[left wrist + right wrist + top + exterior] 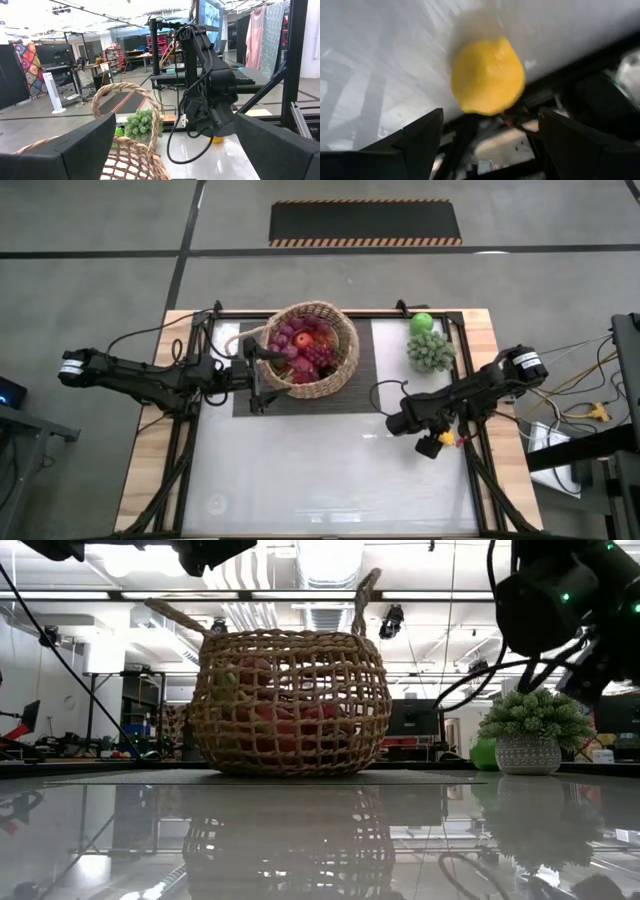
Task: Build produce basket
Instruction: Put the lemon into the basket
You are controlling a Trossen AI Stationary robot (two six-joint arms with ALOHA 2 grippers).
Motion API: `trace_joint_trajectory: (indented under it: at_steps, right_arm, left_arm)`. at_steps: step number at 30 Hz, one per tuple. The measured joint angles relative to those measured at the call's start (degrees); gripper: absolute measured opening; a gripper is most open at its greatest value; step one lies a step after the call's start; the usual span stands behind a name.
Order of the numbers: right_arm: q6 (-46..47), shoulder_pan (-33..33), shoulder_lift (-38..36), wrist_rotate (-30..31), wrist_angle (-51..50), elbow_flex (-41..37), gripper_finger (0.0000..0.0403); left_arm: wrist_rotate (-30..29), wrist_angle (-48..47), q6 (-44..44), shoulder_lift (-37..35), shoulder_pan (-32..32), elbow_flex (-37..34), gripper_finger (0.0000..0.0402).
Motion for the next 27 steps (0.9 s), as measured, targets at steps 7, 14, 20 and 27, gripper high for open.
trace_joint_trajectory:
  at_steps: [7, 14, 20, 27]
  right_arm:
    - [0.21, 0.00, 0.02, 0.52, 9.48, -4.50, 0.0302]
    - [0.99, 0.00, 0.02, 0.68, 10.73, -5.94, 0.0238]
    - [2.73, 0.00, 0.02, 0.38, 10.72, -5.94, 0.0154]
    - [2.16, 0.01, -0.05, 0.25, 10.81, -3.58, 0.0136]
  left_arm:
    - [0.00, 0.02, 0.02, 0.00, 0.00, 0.00, 0.0388]
    - [0.00, 0.00, 0.02, 0.00, 0.00, -0.02, 0.0388]
    - [0.00, 0.02, 0.02, 0.00, 0.00, -0.02, 0.0388]
    - [-0.01, 0.02, 0.02, 0.00, 0.00, -0.04, 0.0388]
